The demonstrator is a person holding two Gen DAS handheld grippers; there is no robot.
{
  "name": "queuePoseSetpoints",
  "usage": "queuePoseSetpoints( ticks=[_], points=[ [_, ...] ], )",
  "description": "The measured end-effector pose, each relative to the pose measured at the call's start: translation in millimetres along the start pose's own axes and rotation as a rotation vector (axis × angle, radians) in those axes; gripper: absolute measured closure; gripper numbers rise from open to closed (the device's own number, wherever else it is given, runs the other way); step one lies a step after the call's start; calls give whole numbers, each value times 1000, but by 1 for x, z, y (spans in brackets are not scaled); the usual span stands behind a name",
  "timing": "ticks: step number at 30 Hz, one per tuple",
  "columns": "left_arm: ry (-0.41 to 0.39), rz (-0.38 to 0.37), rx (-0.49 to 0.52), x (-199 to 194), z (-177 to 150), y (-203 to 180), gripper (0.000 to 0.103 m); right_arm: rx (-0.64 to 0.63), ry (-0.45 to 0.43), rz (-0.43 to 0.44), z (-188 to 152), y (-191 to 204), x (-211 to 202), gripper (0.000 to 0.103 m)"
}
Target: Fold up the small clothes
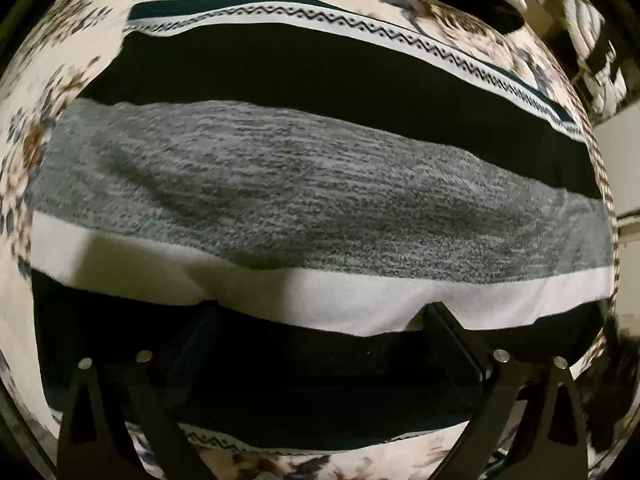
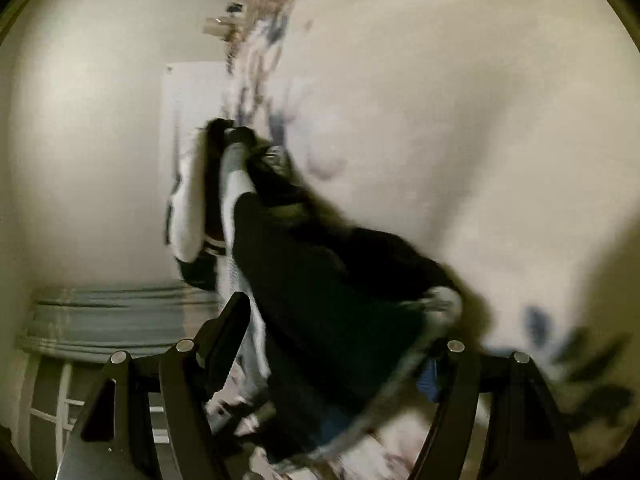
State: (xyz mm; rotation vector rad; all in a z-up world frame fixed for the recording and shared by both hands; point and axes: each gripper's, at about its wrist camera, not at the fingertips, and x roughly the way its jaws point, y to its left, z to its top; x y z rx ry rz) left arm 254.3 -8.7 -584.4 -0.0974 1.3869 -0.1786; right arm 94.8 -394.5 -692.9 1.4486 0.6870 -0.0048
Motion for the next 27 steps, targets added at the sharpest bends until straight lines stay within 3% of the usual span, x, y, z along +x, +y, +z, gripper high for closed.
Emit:
queuePoseSetpoints(
  ticks=[7, 11, 15, 19, 22, 24, 27],
  points=[
    [28, -41, -16, -1, 1, 6, 0, 32, -70, 112, -5, 11, 12, 28],
    [49, -67, -17, -3, 8, 17, 0, -47, -31, -57, -26, 12, 5, 31],
    [55, -74, 2, -3, 11, 19, 0, -53, -51, -74, -38, 1, -18, 33],
    [54, -71, 11, -1, 13, 18, 0, -73, -80, -84, -13, 6, -15, 32],
    [53, -69, 4, 4, 16, 7, 0, -90, -31, -67, 3, 13, -2, 33],
    [50, -71, -3, 3, 14, 10, 0, -86, 23, -27, 3, 16, 1, 40],
    [46, -73, -9, 5, 15, 9, 0, -110, 120, 5, -5, 23, 15, 38]
  ],
)
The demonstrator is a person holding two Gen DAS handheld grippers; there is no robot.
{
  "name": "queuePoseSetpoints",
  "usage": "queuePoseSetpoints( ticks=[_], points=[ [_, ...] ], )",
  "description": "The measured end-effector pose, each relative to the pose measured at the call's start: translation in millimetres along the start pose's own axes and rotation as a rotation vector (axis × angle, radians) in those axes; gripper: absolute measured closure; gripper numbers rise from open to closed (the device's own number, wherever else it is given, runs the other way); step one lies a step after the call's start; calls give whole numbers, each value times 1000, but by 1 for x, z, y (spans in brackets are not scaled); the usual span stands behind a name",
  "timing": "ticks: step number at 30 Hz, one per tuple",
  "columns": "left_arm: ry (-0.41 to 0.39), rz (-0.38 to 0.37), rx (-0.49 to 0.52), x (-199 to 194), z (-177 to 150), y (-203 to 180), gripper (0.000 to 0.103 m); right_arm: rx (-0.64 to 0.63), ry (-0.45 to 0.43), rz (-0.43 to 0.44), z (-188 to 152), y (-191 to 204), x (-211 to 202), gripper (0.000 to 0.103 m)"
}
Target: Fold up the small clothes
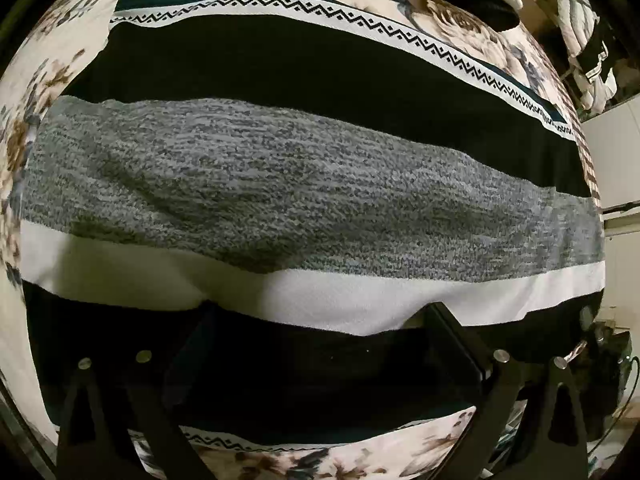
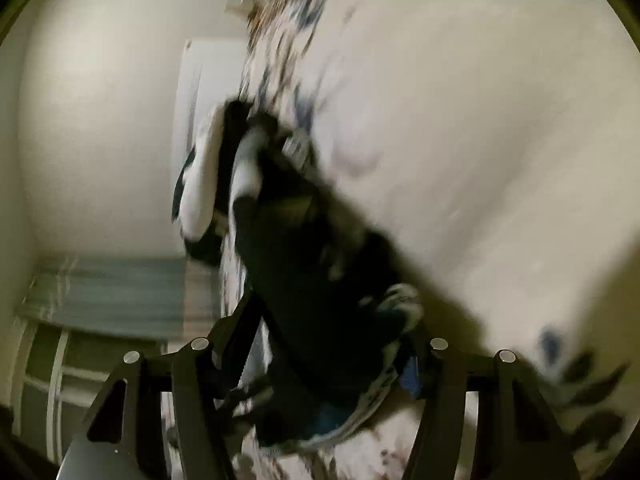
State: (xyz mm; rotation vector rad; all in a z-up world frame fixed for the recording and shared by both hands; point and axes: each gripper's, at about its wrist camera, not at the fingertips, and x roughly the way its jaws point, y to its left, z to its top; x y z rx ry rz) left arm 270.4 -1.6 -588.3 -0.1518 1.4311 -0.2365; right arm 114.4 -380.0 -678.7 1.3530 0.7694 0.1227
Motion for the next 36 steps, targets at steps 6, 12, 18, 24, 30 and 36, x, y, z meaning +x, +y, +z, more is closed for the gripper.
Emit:
queuePoseSetpoints(
  ticks=[6, 12, 18, 24, 30, 36],
  points=[
    [-4, 6, 9, 1, -1, -2, 0, 31, -25, 35, 0, -4, 21, 32],
    [-14, 17, 17, 3, -5, -6, 0, 38, -93, 104, 11, 3, 41, 29],
    [-21, 20, -9, 3, -7, -8, 0, 26, -125, 20, 10, 13, 41, 53],
    [-28, 0, -32, -7, -10, -5, 0, 82, -220, -148, 11, 37, 47, 64],
    [-72, -76, -126, -46, -20, 21, 0, 8, -284, -328, -7, 95, 40, 66],
    [-181, -54, -248, -105, -43, 90, 0, -383, -250, -533, -46, 200, 77, 66]
  ],
)
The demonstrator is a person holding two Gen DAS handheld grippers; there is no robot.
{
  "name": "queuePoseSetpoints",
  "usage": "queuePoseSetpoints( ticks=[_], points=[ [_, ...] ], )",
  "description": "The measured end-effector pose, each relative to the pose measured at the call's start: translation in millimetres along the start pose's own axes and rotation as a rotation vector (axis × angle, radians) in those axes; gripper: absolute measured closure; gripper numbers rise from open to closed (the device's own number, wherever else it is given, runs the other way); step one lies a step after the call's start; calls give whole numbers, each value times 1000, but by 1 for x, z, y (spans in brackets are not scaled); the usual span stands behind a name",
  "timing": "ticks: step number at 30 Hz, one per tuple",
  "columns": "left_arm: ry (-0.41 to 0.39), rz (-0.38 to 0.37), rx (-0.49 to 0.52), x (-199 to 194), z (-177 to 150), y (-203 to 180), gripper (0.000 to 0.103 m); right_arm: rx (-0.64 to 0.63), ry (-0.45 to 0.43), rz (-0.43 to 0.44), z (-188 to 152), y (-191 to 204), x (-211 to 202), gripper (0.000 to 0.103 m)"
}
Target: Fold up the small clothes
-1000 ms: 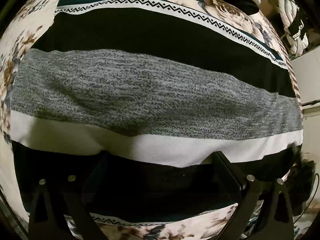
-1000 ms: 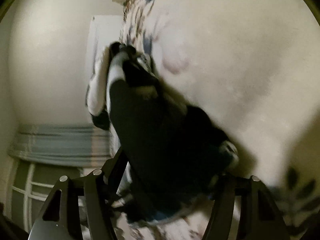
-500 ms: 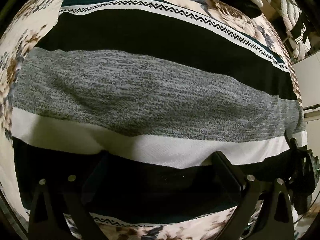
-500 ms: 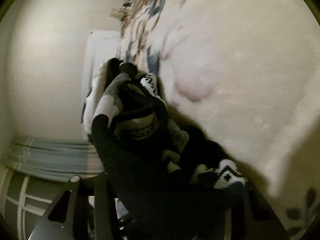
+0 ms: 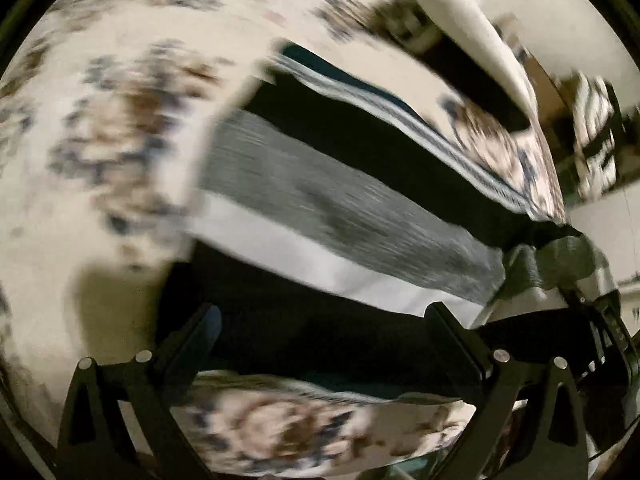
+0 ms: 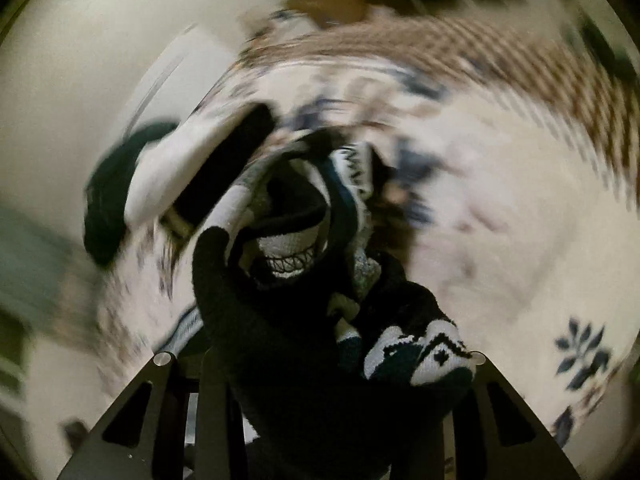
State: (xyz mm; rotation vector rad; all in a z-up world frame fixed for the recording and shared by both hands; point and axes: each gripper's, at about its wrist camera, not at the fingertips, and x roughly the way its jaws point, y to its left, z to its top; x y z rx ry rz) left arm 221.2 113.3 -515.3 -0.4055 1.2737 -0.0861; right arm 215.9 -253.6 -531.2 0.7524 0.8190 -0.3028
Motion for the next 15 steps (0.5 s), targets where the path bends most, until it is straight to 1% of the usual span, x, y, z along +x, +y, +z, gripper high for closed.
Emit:
queuePoseSetpoints(
  ticks=[1, 2, 4, 5, 7, 9, 10, 11, 13, 14, 15],
  points=[
    [-21, 13, -26, -11, -1, 16, 0, -63, -1, -6, -14, 7, -11, 66],
    [-41, 26, -57, -22, -1, 34, 0, -177, 0, -20, -22, 39, -9, 66],
    [-71, 53, -125, -40, -3, 73, 0, -350, 3, -29, -43, 85, -4, 66],
    [-83, 64, -150, -46, -4, 86, 0, -475, 8, -30, -63, 116, 2, 66],
    [-102, 99, -208, -55, -11, 119, 0, -667, 24, -32, -111, 155, 4, 66],
    [-105, 130, -266, -57, -17, 145, 0, -927, 50, -31, -173, 200, 18, 67],
    [-101, 144, -303, -58, -23, 162, 0, -1009, 74, -40, -195, 210, 23, 67],
    [-98, 147, -323, -58, -26, 170, 0, -1116, 115, -40, -227, 220, 32, 67],
    [-92, 152, -364, -59, -34, 185, 0, -1228, 182, -53, -266, 226, 41, 66],
    [-91, 149, -380, -59, -38, 190, 0, -1262, 211, -68, -281, 226, 44, 62],
    [-91, 142, -392, -60, -40, 193, 0, -1277, 231, -77, -287, 226, 48, 55]
  ],
)
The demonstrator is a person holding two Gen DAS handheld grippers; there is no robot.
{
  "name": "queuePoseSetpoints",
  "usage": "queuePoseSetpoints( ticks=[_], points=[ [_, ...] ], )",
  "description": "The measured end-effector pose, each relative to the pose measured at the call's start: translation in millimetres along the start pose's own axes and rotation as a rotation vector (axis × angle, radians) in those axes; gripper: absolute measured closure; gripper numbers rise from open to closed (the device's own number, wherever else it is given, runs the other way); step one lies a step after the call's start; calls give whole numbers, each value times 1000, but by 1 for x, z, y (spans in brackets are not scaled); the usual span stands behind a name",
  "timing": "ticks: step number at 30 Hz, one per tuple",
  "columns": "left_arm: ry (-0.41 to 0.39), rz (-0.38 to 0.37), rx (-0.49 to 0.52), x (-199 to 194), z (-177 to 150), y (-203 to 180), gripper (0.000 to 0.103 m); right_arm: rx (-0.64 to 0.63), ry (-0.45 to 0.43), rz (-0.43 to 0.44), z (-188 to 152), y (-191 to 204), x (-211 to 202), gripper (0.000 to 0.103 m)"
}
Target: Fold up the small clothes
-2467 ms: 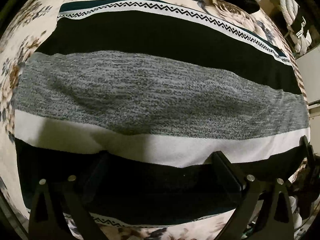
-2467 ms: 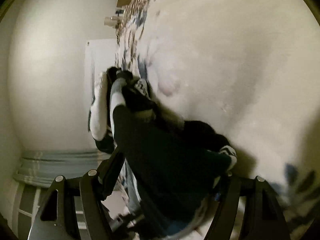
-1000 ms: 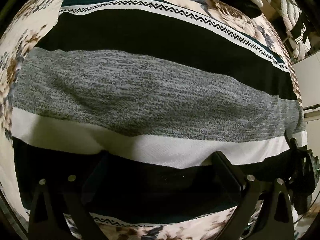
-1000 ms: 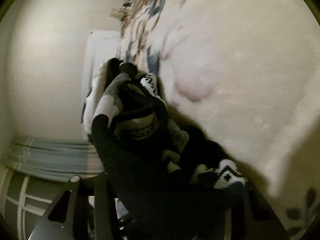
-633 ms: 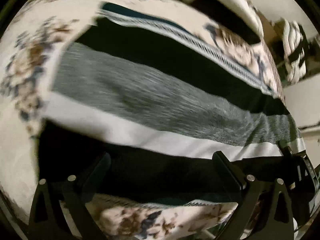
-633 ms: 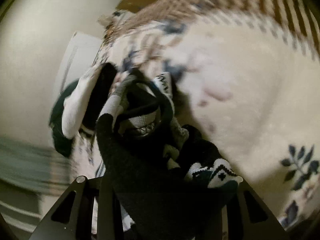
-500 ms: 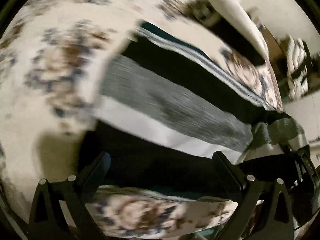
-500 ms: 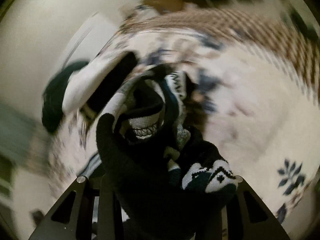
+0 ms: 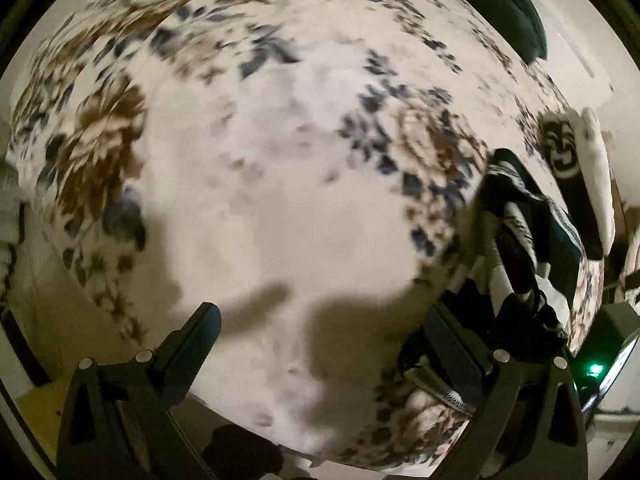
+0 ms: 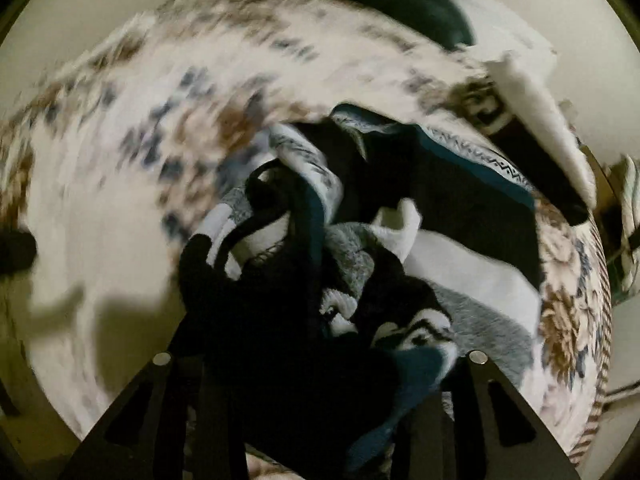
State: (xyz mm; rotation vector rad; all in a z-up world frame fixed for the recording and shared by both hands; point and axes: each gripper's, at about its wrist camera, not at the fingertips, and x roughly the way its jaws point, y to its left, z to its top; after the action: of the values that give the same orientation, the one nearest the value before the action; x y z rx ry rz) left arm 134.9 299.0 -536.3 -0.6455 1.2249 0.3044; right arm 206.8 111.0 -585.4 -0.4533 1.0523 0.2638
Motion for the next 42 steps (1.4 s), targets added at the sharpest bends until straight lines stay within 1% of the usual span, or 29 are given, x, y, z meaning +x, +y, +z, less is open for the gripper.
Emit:
queuePoseSetpoints(
  ticks=[1, 2, 4, 5, 6, 7, 8, 9, 11, 12, 14, 15, 16, 18, 20, 21, 22, 23, 25, 26, 28, 29, 31, 34, 36, 39, 40, 41, 42],
  points=[
    [5, -5, -10, 0, -1, 4, 0, 6, 11, 16, 1, -1, 1, 50],
    [13, -14, -22, -1, -3, 7, 0, 32, 25, 69, 2, -5, -3, 40],
    [19, -48, -49, -5, -7, 7, 0, 154, 79, 272, 8, -27, -11, 30],
    [19, -63, -54, -8, -9, 4, 0, 264, 95, 477, 9, -48, -17, 26],
    [19, -86, -59, -12, -12, 0, 0, 374, 101, 647, 7, -68, -23, 25],
    [21, -108, -63, -14, -15, -6, 0, 451, 107, 743, 5, -84, -25, 25],
    [26, -131, -67, -16, -18, -12, 0, 565, 117, 860, 1, -111, -29, 22],
    [35, -162, -71, -16, -23, -21, 0, 611, 120, 880, -1, -126, -33, 21],
    [54, -208, -80, -13, -30, -40, 0, 657, 121, 826, -3, -161, -43, 21],
    [69, -234, -89, -8, -33, -52, 0, 658, 118, 761, -5, -185, -47, 21],
    [102, -299, -135, 6, -40, -78, 0, 625, 124, 658, -6, -209, -48, 20],
    [105, -320, -159, 14, -45, -91, 0, 601, 133, 592, -8, -226, -45, 20],
    [100, -321, -170, 21, -49, -102, 0, 591, 151, 560, -8, -236, -40, 20],
    [88, -259, -184, 40, -56, -119, 0, 576, 172, 555, -8, -257, -27, 20],
    [71, -166, -242, 58, -64, -115, 0, 558, 183, 559, -6, -273, -10, 20],
    [81, -127, -312, 68, -71, -103, 0, 536, 205, 558, -3, -281, 3, 20],
    [85, -145, -381, 74, -78, -90, 0, 526, 220, 562, 1, -284, 15, 20],
    [82, -187, -472, 78, -88, -74, 0, 505, 242, 583, 5, -291, 27, 20],
    [57, -245, -592, 77, -103, -60, 0, 466, 260, 606, 13, -297, 50, 20],
    [42, -269, -613, 75, -107, -61, 0, 433, 271, 623, 20, -301, 63, 20],
    [-12, -292, -622, 66, -115, -70, 0, 398, 291, 673, 30, -307, 88, 18],
    [-45, -311, -623, 63, -120, -76, 0, 393, 300, 695, 35, -307, 101, 13],
    [-76, -343, -646, 67, -130, -86, 0, 396, 329, 765, 43, -308, 130, 13],
    [-89, -409, -679, 85, -134, -101, 0, 416, 361, 890, 51, -303, 168, 13],
    [-121, -406, -693, 96, -133, -104, 0, 435, 360, 957, 55, -297, 184, 13],
    [-187, -396, -741, 99, -126, -102, 1, 490, 355, 1027, 56, -293, 197, 15],
    [-207, -393, -748, 97, -125, -103, 14, 507, 336, 1032, 56, -292, 199, 20],
    [-229, -395, -734, 92, -123, -102, 41, 507, 318, 1028, 57, -290, 198, 52],
    [-231, -387, -701, 89, -118, -105, 49, 500, 312, 1028, 56, -289, 199, 72]
  ],
)
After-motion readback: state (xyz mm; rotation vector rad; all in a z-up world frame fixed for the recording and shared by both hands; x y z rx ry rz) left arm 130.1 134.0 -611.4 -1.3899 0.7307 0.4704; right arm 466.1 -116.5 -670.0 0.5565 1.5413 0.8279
